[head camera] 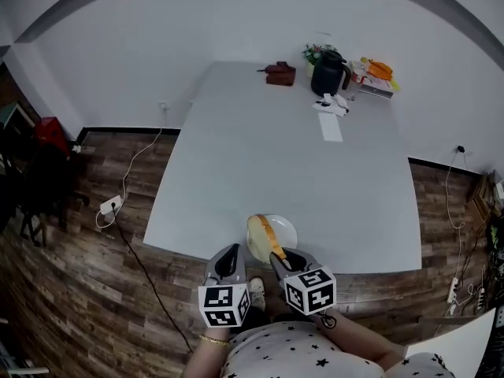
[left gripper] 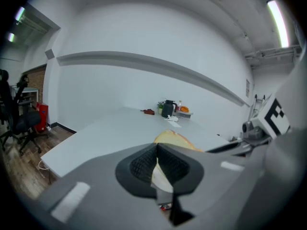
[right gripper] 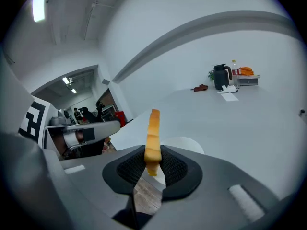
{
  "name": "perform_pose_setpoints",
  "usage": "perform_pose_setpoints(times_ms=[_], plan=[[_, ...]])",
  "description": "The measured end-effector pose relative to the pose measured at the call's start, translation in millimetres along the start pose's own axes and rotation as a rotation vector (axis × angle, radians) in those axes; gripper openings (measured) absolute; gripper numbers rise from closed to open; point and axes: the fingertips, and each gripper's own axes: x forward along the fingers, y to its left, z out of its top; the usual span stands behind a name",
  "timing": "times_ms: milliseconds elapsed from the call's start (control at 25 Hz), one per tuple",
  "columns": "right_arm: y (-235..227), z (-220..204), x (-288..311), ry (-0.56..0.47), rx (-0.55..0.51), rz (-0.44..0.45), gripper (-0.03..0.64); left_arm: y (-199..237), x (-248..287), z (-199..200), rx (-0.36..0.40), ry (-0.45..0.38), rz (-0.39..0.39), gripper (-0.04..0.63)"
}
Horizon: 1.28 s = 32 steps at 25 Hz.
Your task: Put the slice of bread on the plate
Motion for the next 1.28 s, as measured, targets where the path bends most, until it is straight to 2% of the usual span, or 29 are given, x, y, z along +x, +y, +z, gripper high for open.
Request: perform_pose_setpoints(times_ms=[360,640,760,920,1280], plan=[[-16,4,37,0.093,0.025,-0.015,0.087,14,44,13,-0.003,0.021,-0.039,0.009],[-19,6,44,0.104,-0.029,-0.044,0.094,21,51,16,-0.01,0.027,-0.046,0.008],[-25,7,45,0.099,-0.06,-0.084,0.114,24,53,16,-0.012,0.027,-0.049,0.008],[-35,12,44,0.08,-0.096,-0.145,0.214,25,57,20,-0.006,0.022,-0.062,0.009],[-50,37,29,-0.016,-0.06,-0.199,0.216,18,62,27,0.015,0.015,-0.096,0.009]])
